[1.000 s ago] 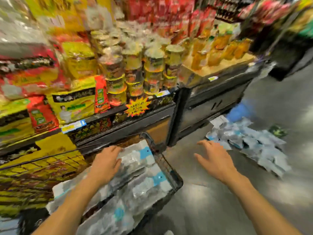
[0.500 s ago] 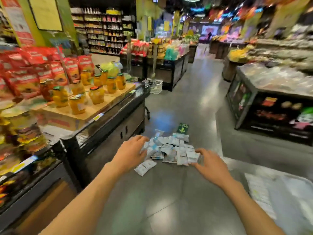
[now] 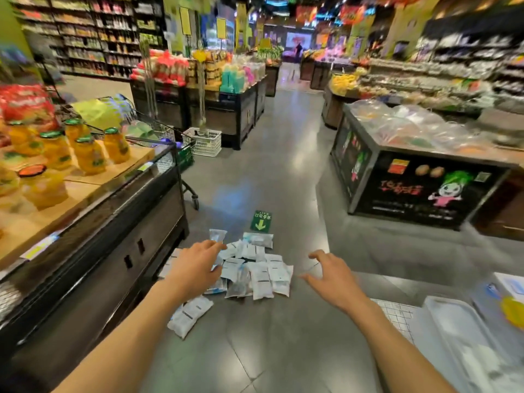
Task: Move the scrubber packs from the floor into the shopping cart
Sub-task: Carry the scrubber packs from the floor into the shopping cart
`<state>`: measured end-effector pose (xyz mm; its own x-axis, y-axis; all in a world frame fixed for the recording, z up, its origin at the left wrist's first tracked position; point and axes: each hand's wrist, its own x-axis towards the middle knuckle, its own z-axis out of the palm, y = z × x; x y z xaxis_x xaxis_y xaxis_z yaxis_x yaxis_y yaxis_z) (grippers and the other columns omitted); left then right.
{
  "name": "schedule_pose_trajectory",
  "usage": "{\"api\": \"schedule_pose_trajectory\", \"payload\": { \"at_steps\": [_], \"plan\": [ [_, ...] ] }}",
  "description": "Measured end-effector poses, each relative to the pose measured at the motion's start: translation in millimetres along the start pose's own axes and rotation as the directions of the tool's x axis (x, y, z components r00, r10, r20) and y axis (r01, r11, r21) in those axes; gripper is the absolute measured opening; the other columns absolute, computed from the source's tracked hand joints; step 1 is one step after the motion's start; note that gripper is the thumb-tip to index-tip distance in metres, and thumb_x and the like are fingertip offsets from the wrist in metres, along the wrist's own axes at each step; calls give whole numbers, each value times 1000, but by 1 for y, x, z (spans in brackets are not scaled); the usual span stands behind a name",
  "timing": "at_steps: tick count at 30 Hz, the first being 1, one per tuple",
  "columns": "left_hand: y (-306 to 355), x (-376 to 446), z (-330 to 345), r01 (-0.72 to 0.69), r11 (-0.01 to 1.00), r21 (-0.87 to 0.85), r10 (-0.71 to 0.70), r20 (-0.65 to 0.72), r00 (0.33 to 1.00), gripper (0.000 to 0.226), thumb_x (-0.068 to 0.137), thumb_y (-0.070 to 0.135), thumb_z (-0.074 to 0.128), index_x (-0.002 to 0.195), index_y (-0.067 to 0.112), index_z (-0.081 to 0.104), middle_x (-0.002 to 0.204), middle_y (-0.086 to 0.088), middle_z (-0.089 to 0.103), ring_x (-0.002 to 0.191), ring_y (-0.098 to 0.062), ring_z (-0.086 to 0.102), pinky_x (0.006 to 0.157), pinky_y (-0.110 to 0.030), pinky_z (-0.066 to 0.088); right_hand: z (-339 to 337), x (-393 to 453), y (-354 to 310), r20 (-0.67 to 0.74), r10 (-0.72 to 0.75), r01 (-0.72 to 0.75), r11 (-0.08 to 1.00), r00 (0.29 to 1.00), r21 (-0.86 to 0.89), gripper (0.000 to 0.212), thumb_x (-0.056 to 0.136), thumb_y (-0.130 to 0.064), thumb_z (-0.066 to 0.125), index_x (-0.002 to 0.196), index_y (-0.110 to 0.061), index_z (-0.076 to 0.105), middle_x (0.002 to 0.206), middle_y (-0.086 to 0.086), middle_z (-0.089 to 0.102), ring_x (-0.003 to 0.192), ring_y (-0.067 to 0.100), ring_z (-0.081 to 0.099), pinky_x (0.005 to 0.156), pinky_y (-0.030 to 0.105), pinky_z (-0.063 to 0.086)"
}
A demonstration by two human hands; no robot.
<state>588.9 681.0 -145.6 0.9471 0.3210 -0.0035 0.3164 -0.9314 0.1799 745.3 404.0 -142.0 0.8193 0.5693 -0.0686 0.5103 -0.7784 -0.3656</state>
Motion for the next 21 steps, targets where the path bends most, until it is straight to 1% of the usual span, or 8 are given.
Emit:
{"api": "schedule_pose_trajectory", "payload": {
  "at_steps": [2, 7, 10, 13, 17, 21],
  "plan": [
    [-4, 52, 4, -18, 1000, 6, 18, 16, 1000, 51, 101, 37, 51, 150, 26, 42, 150, -2, 49, 133, -28, 51, 105, -44, 46, -3, 46, 5, 3, 24, -24, 1000, 1000, -14, 55, 93, -53, 60, 141, -28, 49, 144, 1, 56, 131, 27, 52, 104, 41, 46],
    [-13, 178, 10, -53, 999, 1, 52, 70, 996, 54, 104, 37, 47, 155, 23, 35, 155, -1, 44, 138, -25, 46, 108, -38, 42, -11, 153, 15, 14, 100, -100, 995, 995, -7, 54, 94, -53, 58, 142, -30, 48, 145, -2, 53, 134, 23, 50, 105, 39, 45],
    [-19, 253, 21, -66, 997, -33, 69, 91, 993, 52, 104, 37, 48, 153, 25, 36, 155, 0, 45, 138, -24, 46, 107, -38, 42, -12, 207, 30, 16, 147, -147, 989, 989, -6, 52, 95, -53, 57, 141, -32, 47, 142, -3, 54, 133, 22, 50, 103, 38, 46],
    [-18, 322, 37, -62, 992, -111, 76, 125, 989, 48, 103, 35, 50, 149, 24, 41, 151, -1, 49, 133, -25, 50, 104, -38, 45, -14, 260, 55, 23, 203, -203, 979, 979, 0, 51, 95, -52, 59, 140, -31, 49, 142, -2, 54, 132, 24, 51, 101, 38, 47],
    [-9, 418, 61, -19, 978, -206, 47, 131, 990, 45, 101, 33, 55, 144, 22, 46, 143, -4, 56, 123, -26, 58, 101, -42, 50, -10, 339, 97, 55, 261, -263, 964, 964, 34, 51, 94, -51, 62, 138, -28, 51, 143, -2, 55, 132, 24, 52, 104, 41, 46],
    [-1, 522, 101, 46, 963, -267, -9, 140, 990, 45, 102, 34, 55, 144, 22, 46, 142, -5, 56, 120, -26, 61, 100, -43, 52, 14, 442, 144, 107, 263, -266, 964, 959, 22, 48, 95, -47, 61, 137, -27, 50, 139, 0, 56, 129, 25, 53, 104, 40, 45]
  ]
}}
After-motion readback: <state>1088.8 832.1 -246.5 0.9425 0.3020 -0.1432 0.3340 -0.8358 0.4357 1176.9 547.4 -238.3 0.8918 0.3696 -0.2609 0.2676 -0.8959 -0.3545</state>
